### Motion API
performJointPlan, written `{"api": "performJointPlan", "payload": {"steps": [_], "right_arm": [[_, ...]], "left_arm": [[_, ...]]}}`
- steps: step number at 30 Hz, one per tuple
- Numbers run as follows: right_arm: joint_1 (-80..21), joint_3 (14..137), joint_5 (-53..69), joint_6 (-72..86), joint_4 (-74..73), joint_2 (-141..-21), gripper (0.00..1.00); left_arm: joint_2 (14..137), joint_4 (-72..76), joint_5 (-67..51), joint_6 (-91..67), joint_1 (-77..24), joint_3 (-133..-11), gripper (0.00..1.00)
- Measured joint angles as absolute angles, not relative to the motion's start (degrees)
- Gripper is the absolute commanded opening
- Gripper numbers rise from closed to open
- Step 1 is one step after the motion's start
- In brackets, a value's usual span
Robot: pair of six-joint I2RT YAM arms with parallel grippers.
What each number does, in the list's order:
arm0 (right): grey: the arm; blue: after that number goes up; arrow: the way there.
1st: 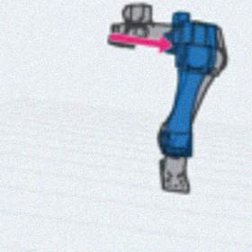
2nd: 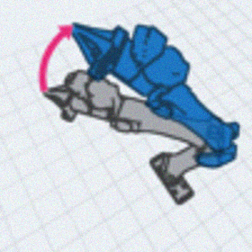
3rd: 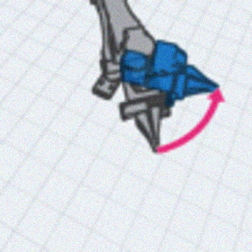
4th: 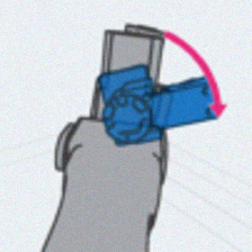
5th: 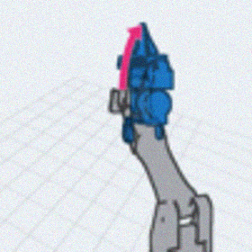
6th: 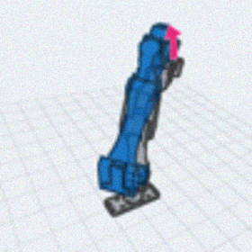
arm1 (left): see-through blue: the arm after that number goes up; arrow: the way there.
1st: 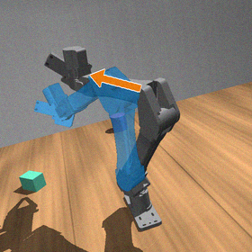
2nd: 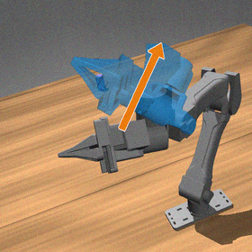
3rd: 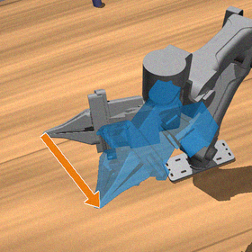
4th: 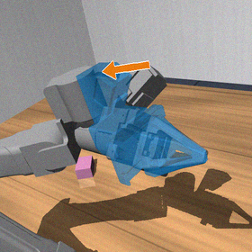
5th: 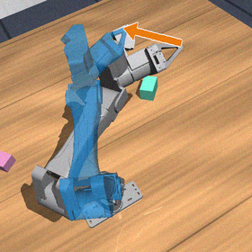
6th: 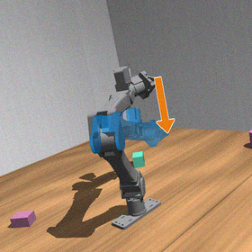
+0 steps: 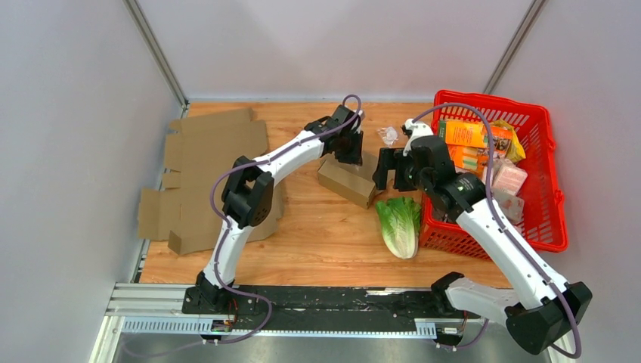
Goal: Fold the paper box
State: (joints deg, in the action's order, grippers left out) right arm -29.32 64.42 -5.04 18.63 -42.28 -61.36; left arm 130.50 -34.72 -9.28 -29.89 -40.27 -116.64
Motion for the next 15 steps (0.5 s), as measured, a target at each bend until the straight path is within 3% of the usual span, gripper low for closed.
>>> {"api": "performJointPlan", "payload": {"steps": [2,11,15], "right_arm": [[-29.3,64.4,-4.6,18.7,-41.8,-61.9,0.95],[-29.3,63.9,-2.5,19.3,-38.5,-69.0,0.95],[-29.3,66.4,-1.8,18.9,-38.3,-76.0,0.88]], "left_arm": [[128.8,-33.3,-9.2,-29.2,-40.3,-112.7,0.41],[120.7,-33.6,-9.0,-26.7,-40.4,-102.8,0.43],[114.6,-33.6,-8.3,-25.8,-40.4,-99.0,0.45]]}}
